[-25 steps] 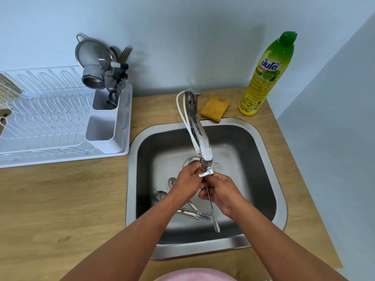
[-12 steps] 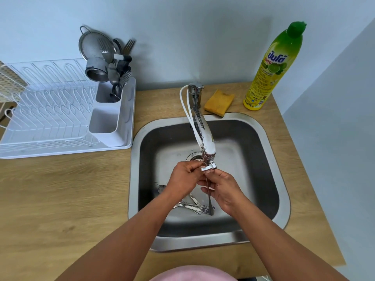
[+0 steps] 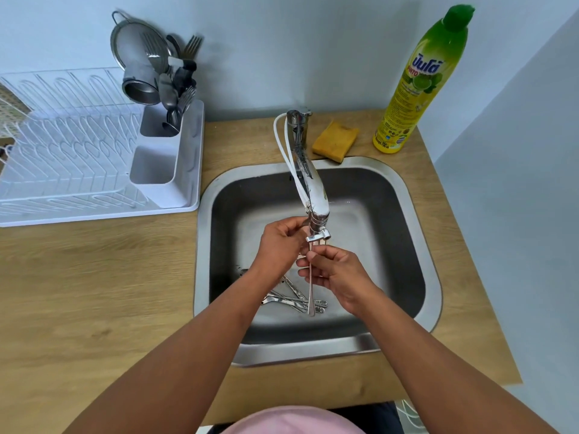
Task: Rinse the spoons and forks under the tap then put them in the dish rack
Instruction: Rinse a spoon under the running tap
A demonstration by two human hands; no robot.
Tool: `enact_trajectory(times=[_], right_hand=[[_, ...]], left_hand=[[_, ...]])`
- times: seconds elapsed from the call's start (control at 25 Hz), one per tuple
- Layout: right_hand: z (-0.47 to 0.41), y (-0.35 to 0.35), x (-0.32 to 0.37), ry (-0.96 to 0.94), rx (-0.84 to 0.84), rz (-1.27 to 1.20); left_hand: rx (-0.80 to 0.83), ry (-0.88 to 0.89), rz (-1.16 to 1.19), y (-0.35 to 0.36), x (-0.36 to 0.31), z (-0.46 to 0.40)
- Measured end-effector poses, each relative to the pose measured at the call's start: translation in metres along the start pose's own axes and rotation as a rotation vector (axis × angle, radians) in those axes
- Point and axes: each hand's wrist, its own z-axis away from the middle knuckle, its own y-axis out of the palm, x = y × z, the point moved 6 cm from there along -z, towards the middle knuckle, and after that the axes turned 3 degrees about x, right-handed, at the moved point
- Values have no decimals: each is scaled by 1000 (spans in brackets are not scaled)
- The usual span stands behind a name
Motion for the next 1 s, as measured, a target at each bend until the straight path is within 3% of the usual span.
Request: enact_trajectory(times=[0.2, 0.48, 0.72, 1.0], right_hand=[[4, -1, -2, 52, -20, -120], [3, 17, -10, 177, 44, -424], [0, 0, -10, 121, -146, -218], [8, 7, -11, 128, -54, -247]], left_hand=[[69, -61, 19, 9, 2, 6], [114, -203, 264, 7, 15, 6], [47, -156, 176, 4, 19, 13], [72, -279, 299, 3, 26, 14]])
